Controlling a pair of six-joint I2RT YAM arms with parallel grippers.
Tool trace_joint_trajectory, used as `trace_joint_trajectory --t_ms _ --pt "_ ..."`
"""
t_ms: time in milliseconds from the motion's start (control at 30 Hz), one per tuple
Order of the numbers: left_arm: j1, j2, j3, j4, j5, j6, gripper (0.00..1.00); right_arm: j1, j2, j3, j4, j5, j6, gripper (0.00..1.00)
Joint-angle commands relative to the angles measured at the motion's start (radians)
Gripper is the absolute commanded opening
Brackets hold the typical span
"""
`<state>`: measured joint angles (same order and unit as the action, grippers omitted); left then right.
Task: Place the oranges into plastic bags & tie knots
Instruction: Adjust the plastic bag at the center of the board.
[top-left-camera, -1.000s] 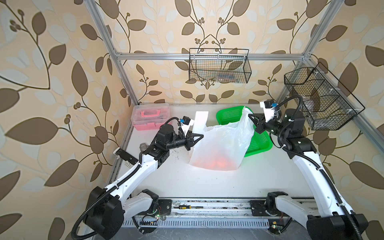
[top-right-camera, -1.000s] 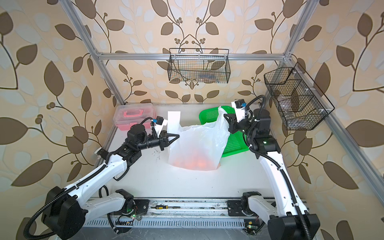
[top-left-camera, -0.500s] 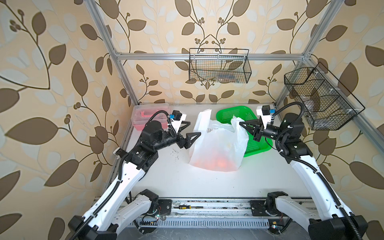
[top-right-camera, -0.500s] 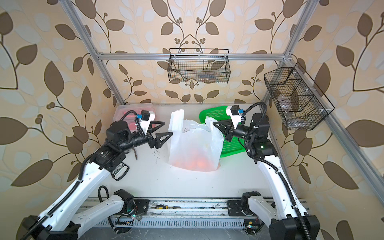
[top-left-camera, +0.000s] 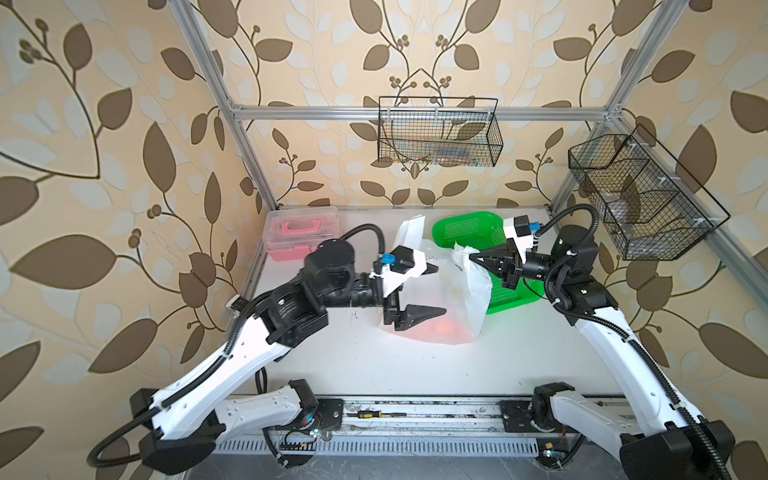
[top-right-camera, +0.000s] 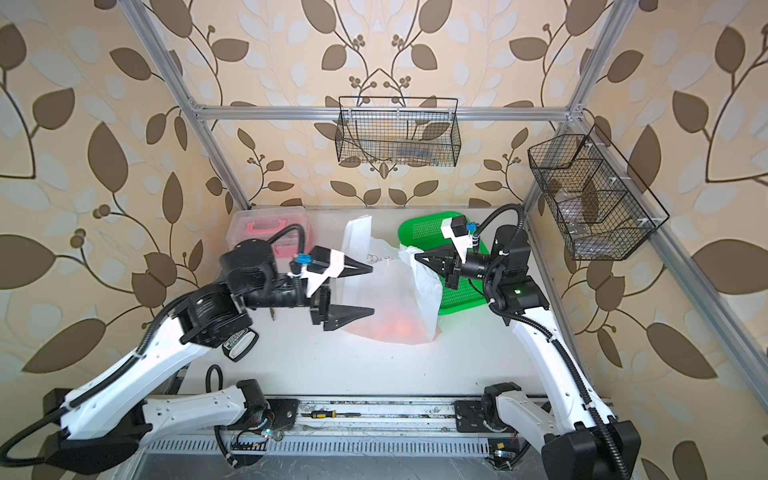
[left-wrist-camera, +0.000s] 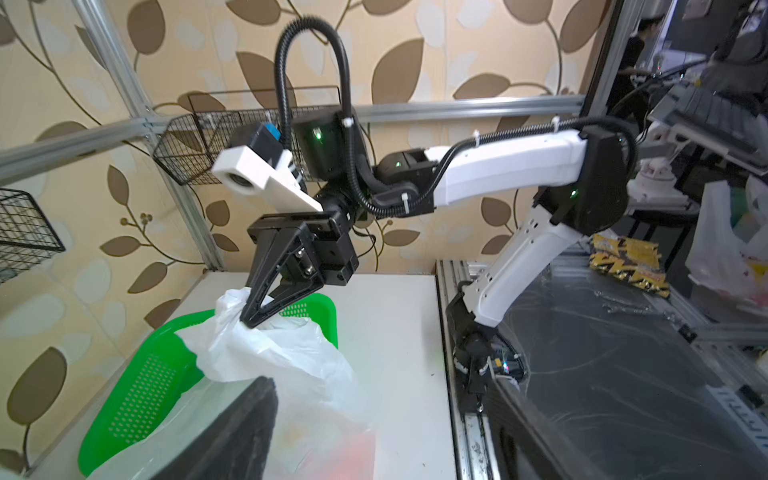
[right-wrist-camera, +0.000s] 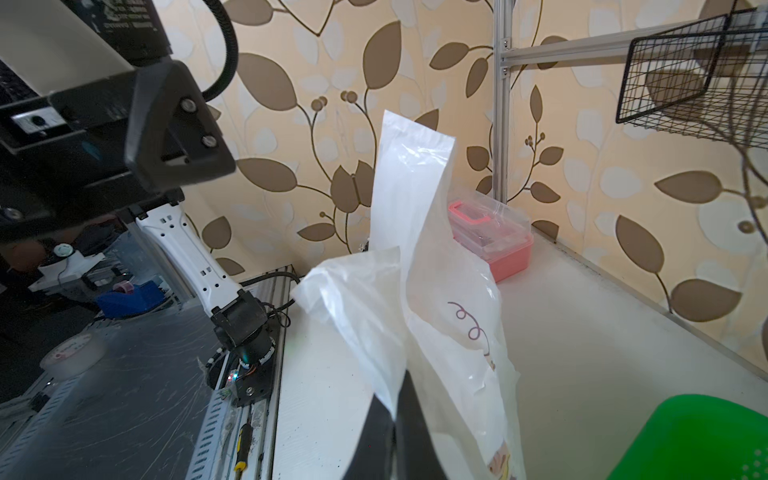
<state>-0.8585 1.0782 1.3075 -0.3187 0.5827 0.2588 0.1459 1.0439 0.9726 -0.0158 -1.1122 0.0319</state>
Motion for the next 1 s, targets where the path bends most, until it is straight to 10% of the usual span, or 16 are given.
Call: trace_joint_trajectory --t_ms 0,500,967 --pt "0.0 0.05 0.037 0.009 -0.065 0.099 0.82 0.025 0.011 0.008 -0.058 -0.056 -0.072 0.0" --pt "0.001 0.14 0.03 0.185 -0.166 0.12 0.81 0.05 -0.01 -0.001 -0.087 -0.079 -0.103 0.0" --pt "0.001 0.213 0.084 0.12 -0.191 0.128 0.15 0.063 -0.039 -0.002 -0.045 -0.074 -0.066 0.03"
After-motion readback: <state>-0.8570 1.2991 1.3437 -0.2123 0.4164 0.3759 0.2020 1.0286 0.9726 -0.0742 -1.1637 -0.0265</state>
